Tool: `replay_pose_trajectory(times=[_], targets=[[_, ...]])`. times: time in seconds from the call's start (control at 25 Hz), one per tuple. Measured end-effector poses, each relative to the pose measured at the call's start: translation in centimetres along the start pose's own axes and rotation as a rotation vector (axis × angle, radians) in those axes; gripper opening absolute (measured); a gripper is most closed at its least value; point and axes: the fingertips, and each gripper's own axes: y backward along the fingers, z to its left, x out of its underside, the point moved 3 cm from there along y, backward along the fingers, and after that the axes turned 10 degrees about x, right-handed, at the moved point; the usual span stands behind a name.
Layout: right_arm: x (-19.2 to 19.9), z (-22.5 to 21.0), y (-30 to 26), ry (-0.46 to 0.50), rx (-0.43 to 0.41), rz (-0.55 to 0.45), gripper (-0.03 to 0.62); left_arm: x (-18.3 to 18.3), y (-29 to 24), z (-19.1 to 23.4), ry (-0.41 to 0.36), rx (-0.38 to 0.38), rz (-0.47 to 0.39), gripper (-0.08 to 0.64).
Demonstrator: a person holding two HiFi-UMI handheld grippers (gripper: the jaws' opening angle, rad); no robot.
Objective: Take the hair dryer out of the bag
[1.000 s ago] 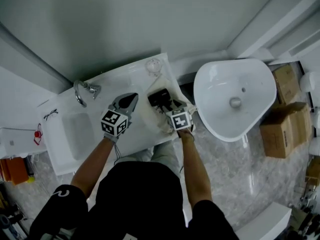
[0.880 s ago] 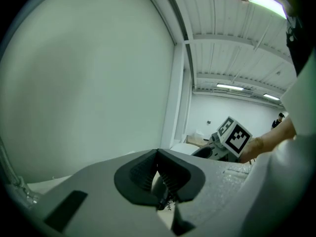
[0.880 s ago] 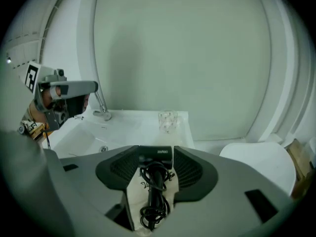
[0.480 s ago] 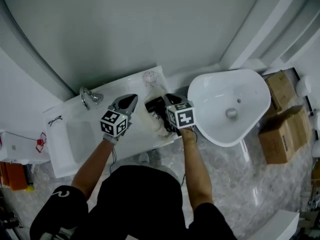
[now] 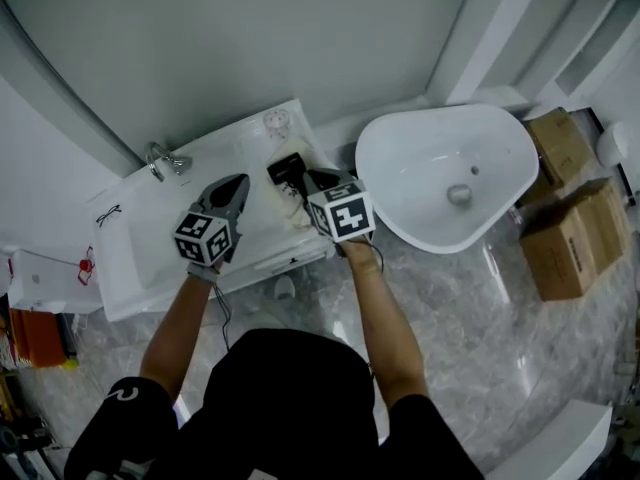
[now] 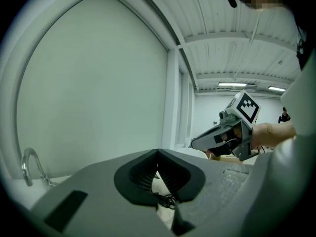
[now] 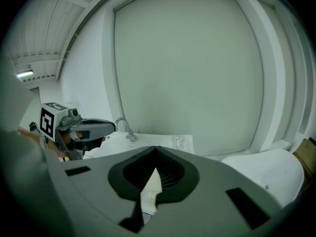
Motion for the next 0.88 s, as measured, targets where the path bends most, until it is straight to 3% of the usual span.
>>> replay_pose_trajectory(times=[0.44,0.88], targets=[[6.5,-0.4,10.2,-0.010,-0.004,-0.025,-0.005,1.3,2.5,-12.6,-0.018,0.011,-0.024,-0.002],[8.7,1.3,14.6,0.024,-0.022,-0.043,-0.005,1.6,5.6,-16.7,-0.032,-0.010,-0.020,-0.002]])
